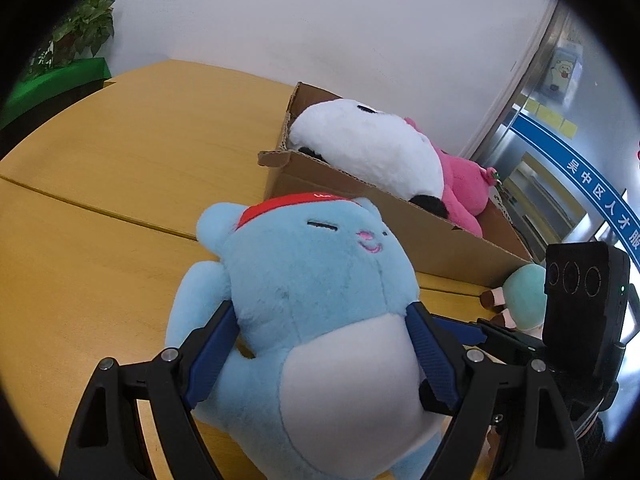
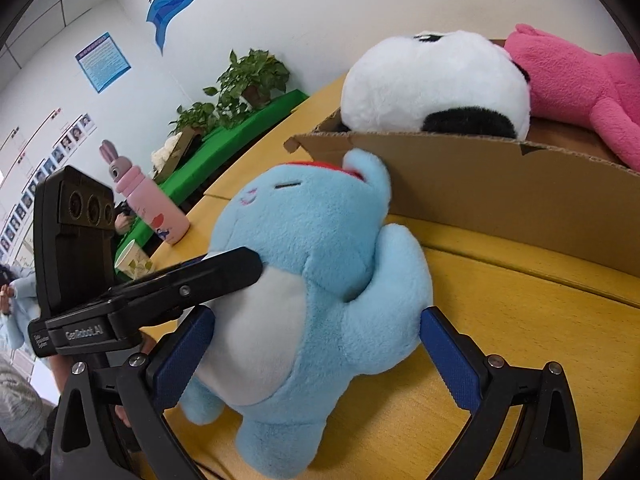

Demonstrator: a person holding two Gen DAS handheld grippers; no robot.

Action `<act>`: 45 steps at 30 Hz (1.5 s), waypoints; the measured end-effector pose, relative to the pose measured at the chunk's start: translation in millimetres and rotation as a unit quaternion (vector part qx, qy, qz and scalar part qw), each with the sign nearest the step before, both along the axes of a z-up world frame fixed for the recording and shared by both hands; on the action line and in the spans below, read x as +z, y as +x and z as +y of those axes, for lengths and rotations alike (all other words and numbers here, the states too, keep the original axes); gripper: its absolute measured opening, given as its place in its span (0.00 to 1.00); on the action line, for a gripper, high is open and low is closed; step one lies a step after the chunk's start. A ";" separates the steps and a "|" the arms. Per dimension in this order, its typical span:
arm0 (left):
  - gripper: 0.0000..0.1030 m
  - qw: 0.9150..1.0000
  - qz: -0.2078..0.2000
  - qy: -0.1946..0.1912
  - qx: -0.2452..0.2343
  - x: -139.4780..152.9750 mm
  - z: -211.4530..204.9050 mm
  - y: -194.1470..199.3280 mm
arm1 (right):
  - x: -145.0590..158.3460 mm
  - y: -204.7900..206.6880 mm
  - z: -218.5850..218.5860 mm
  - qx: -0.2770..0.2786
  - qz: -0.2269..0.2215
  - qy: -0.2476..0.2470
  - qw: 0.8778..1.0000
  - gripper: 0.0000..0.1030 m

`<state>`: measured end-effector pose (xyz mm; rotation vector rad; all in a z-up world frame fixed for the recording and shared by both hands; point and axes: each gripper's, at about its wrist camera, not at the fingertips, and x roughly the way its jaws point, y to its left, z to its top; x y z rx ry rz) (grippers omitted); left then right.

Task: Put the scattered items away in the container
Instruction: 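Close both grippers on the light-blue plush bear with red headband, then lift the blue bear with both grippers and carry it over the box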

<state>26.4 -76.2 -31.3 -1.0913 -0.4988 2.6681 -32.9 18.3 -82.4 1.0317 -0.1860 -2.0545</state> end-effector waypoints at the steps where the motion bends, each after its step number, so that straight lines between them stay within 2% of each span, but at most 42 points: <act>1: 0.82 1.000 -0.001 -0.001 -0.002 -0.5 1.2 -0.6 | 0.0 1.6 -1.1 0.012 0.001 0.005 1.000 1.00; 7: 0.82 1.000 -0.006 -0.004 -0.021 -2.3 6.2 -3.7 | -4.4 8.0 -12.5 0.047 0.003 0.055 0.997 1.00; 11: 0.81 0.999 -0.010 -0.018 -0.028 -2.1 13.1 -4.3 | -11.1 2.0 -13.2 0.041 -0.025 0.046 0.998 1.00; 16: 0.73 0.999 -0.011 -0.009 -0.034 -1.1 15.4 -3.6 | -7.9 6.1 -14.3 0.030 -0.015 0.042 0.999 0.99; 22: 0.64 0.999 -0.004 -0.013 -0.030 5.8 16.7 0.2 | 11.5 22.0 -16.8 0.028 0.055 0.056 0.996 0.80; 23: 0.63 0.999 -0.004 -0.018 -0.029 7.6 18.2 0.4 | 15.2 25.3 -17.1 0.031 0.068 0.057 0.996 0.72; 24: 0.60 0.999 -0.002 -0.018 -0.031 9.0 19.9 0.7 | 18.7 28.9 -18.2 0.043 0.076 0.053 0.995 0.54; 25: 0.60 0.999 0.003 -0.018 -0.034 11.5 21.4 1.8 | 21.0 32.1 -20.4 0.050 0.081 0.055 0.994 0.54; 28: 0.60 0.998 0.004 -0.040 -0.037 13.0 26.4 1.0 | 20.5 34.1 -24.5 0.048 0.087 0.079 0.992 0.57; 29: 0.60 0.998 0.001 -0.040 -0.037 11.3 25.8 -1.2 | 18.5 31.4 -22.7 0.046 0.080 0.076 0.993 0.62; 31: 0.60 0.999 -0.001 -0.035 -0.040 9.2 24.6 -2.6 | 13.3 24.1 -15.6 0.039 0.056 0.070 0.995 0.76; 32: 0.60 0.998 0.000 -0.033 -0.046 8.7 25.0 -1.5 | 10.5 20.7 -9.6 0.030 0.042 0.068 0.996 0.90; 33: 0.60 0.998 0.001 -0.034 -0.052 8.2 27.0 -0.9 | 7.3 17.7 -3.7 0.021 0.030 0.066 0.997 0.98; 37: 0.60 0.997 0.005 -0.050 -0.060 6.9 33.7 -1.9 | -1.5 11.5 3.9 0.018 -0.020 0.045 0.999 1.00; 41: 0.60 0.998 0.001 -0.037 -0.059 4.4 29.2 -2.9 | -0.4 10.0 -0.7 0.012 -0.033 0.049 0.998 1.00; 45: 0.61 0.998 0.001 -0.023 -0.063 1.3 23.7 0.3 | -1.0 13.2 -5.7 0.019 -0.033 0.079 0.996 1.00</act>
